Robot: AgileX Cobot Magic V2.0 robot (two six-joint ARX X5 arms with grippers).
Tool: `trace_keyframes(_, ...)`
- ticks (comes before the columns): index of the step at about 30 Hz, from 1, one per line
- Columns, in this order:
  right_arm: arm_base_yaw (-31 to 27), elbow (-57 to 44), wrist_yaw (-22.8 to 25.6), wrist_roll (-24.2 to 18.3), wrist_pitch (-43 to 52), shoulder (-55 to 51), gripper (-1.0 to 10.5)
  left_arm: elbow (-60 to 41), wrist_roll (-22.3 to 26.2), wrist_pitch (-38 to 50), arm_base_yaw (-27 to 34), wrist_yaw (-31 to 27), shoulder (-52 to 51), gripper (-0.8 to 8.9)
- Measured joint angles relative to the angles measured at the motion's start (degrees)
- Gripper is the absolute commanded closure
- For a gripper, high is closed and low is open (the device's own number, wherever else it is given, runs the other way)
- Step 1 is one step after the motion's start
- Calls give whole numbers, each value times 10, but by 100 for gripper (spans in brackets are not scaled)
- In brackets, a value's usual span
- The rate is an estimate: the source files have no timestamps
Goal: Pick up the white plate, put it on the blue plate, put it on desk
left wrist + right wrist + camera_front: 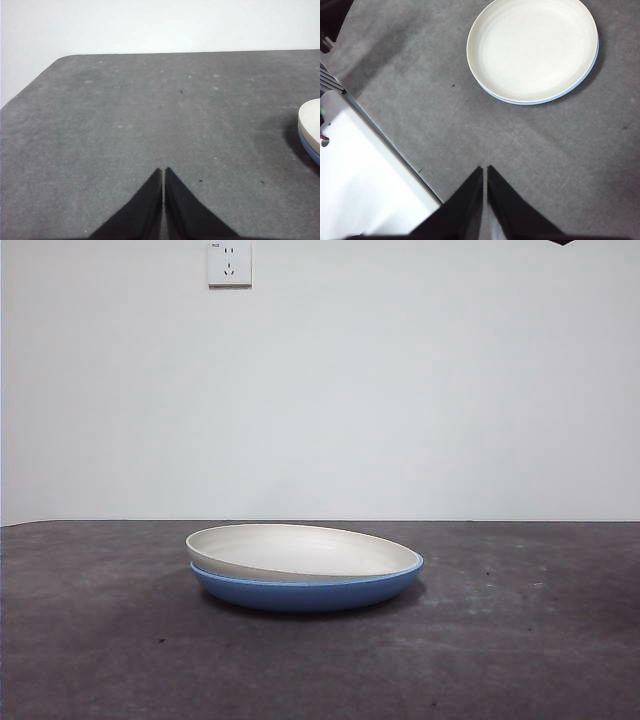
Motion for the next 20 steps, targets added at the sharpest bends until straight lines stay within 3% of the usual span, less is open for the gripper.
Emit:
trace_keyframes(12,-12,0,12,-17,5,-4,939,0,0,0,0,0,0,805)
trace_keyframes(20,-131,-46,33,-35,153,-97,939,0,0,0,0,0,0,805)
